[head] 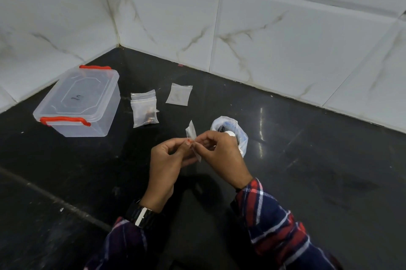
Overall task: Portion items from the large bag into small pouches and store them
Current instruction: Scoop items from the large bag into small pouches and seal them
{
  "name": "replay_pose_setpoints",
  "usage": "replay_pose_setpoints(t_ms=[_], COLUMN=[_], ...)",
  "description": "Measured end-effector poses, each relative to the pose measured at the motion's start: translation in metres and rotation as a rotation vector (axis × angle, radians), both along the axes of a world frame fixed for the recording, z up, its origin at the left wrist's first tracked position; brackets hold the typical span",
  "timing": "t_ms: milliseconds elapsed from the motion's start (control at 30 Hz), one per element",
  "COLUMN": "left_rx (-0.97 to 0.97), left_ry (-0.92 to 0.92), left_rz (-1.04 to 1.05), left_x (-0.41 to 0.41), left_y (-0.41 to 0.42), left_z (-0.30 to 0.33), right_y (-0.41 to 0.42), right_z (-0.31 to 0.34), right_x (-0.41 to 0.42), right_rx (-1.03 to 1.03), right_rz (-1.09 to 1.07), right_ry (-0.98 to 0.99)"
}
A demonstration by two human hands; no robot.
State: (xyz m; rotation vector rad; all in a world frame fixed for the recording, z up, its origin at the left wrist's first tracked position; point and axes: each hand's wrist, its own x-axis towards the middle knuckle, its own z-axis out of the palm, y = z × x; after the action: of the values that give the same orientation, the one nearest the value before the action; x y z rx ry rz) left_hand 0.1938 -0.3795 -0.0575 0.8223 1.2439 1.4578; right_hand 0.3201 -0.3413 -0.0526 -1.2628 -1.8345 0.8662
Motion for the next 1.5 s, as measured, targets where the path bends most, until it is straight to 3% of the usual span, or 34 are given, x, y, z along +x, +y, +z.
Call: replay_pose_setpoints(t_ms=[733,933,1067,1200,1300,1400,1500], left_rx=[0.003,0.168,0.348,0.28,0.238,0.319,0.346], left_ry=[0.154,0.545,0.798,0.844,0.932,1.162,1.063], left_rz=[0.066,0.066,-0.186,-0.38,-0.343,-0.217,-0.21], left_x=[0.0,-0.004,-0.013,-0.019,-0.013,-0.009,-0.01], left_y=[0.003,0.008,0.015,0.023,0.03,0.039,0.043], left_z=[-0.006,-0.011,-0.019,-0.026,-0.024,-0.029,-0.032], right_y=[0.01,0.011,0.012,0.012,0.011,0.011,0.013], right_z=[-0.001,-0.011,-0.01,-0.009,-0.005,-0.002,-0.004], right_x=[0.004,0.003,0.002,0.004,0.002,0.0,0.0], right_rx=[0.089,0.382,0.376,0.247,0.151,0.122,0.085], right_rz=[-0.188,-0.021,0.009,0.005,0.006,-0.002,-0.03], right_ry=[0.064,-0.034,-0.07,-0.041,0.003,0.015,0.038])
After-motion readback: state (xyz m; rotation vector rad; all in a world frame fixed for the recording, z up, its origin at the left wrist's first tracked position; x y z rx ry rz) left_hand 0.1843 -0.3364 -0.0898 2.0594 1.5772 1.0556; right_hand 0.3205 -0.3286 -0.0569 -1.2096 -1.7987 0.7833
